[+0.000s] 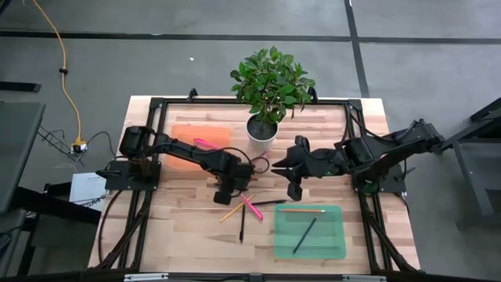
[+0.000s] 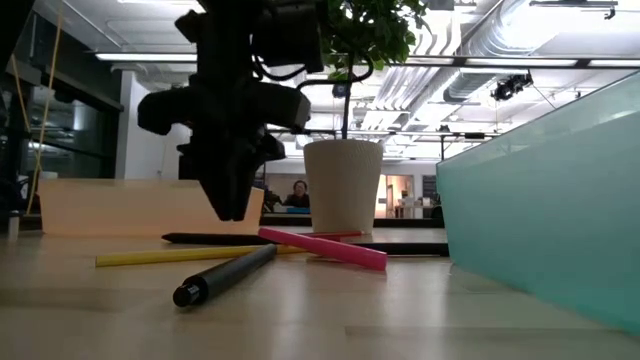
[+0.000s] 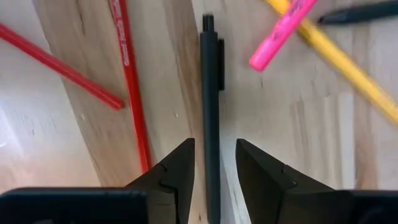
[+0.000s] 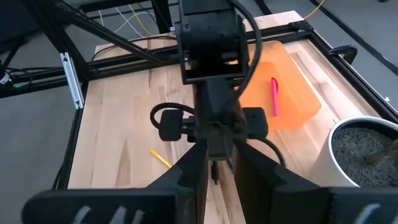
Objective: Sort pens & pencils
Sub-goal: Put the top black pen into the orange bin
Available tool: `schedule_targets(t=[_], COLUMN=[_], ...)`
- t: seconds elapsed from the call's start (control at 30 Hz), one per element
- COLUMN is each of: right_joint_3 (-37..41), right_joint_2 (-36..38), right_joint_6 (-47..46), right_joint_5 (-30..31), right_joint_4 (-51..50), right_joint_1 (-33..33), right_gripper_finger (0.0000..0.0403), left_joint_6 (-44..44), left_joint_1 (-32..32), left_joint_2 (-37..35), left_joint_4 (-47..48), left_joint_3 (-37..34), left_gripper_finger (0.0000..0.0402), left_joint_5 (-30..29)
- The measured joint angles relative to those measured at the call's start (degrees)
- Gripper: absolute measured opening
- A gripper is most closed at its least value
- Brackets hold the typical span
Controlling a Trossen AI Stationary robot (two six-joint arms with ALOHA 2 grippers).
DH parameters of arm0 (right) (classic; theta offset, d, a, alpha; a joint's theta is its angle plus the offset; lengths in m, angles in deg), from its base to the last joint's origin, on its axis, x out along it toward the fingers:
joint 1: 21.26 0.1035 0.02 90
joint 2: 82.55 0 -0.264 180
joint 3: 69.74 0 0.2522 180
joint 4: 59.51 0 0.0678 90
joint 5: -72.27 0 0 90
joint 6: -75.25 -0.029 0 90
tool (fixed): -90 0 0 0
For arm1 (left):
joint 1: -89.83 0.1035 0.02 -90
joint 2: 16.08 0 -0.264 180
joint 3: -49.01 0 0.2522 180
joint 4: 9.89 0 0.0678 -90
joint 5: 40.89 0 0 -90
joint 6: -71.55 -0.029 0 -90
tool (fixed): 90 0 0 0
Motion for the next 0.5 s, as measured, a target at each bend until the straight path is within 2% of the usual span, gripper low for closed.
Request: schedule_targets(t=[0.17, 0.5], right_joint_3=[0.0, 0.0], right_joint_2=[0.0, 0.0], right_joint_6=[0.4, 0.4], right_joint_5=[0.0, 0.0], right_joint_4=[-0.1, -0.3], right_joint_1=[0.1, 0.7], right_gripper_finger=[0.0064, 0.0064], left_joint_6=[1.3, 5.4], left_joint_1=[-0.4, -0.9], left_joint_2=[0.0, 0.0], left_joint_4=[0.0, -0.6], left_joint_3=[-0.2, -5.3], left_gripper_finger=[0.0106, 0.0106], left_joint_5=[-1.1, -0.3])
